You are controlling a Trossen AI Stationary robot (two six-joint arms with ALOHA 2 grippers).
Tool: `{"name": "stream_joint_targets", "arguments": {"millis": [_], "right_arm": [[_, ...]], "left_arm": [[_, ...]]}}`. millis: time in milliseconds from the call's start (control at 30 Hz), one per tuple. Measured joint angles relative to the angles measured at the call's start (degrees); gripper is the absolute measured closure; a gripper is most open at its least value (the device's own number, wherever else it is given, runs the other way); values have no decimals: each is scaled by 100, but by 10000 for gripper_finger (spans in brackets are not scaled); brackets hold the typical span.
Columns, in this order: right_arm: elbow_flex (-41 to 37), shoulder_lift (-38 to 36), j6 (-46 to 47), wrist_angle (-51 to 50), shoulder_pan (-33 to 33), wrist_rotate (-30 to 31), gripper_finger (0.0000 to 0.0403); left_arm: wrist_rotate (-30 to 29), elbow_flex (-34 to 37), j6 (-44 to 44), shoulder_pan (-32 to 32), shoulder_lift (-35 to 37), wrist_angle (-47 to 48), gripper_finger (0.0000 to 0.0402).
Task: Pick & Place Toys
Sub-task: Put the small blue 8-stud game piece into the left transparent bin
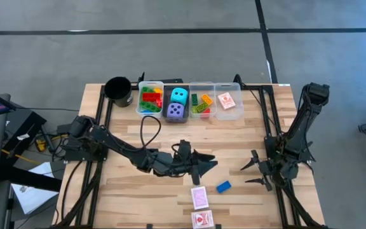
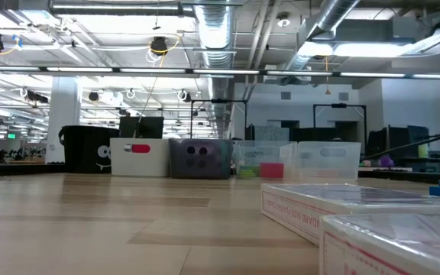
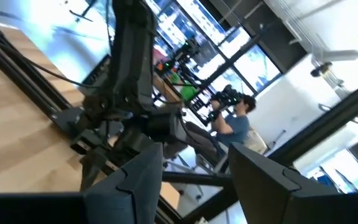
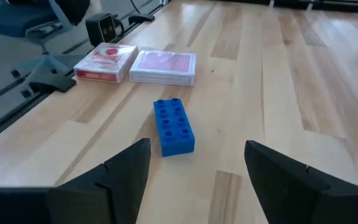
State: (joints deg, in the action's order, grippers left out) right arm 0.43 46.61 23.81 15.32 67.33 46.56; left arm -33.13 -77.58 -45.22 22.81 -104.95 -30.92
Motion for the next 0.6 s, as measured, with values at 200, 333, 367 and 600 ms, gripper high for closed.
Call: {"name": "stream_joint_targets", "arguments": {"millis": [200, 333, 367, 600], "right_arm": [[-2, 143, 94, 330, -220, -385, 147], [-4, 296, 31, 557, -486, -655, 147], [-4, 339, -39, 598, -586, -732, 147], [-7, 826, -998, 2509, -1428, -2076, 147]], "left_arm": [[-498, 0, -1, -2, 0, -46, 225], [-700, 0, -20, -2, 0, -113, 225], [-733, 0, -21, -2, 0, -165, 225], [-758, 0, -23, 0, 0, -371, 225]]}}
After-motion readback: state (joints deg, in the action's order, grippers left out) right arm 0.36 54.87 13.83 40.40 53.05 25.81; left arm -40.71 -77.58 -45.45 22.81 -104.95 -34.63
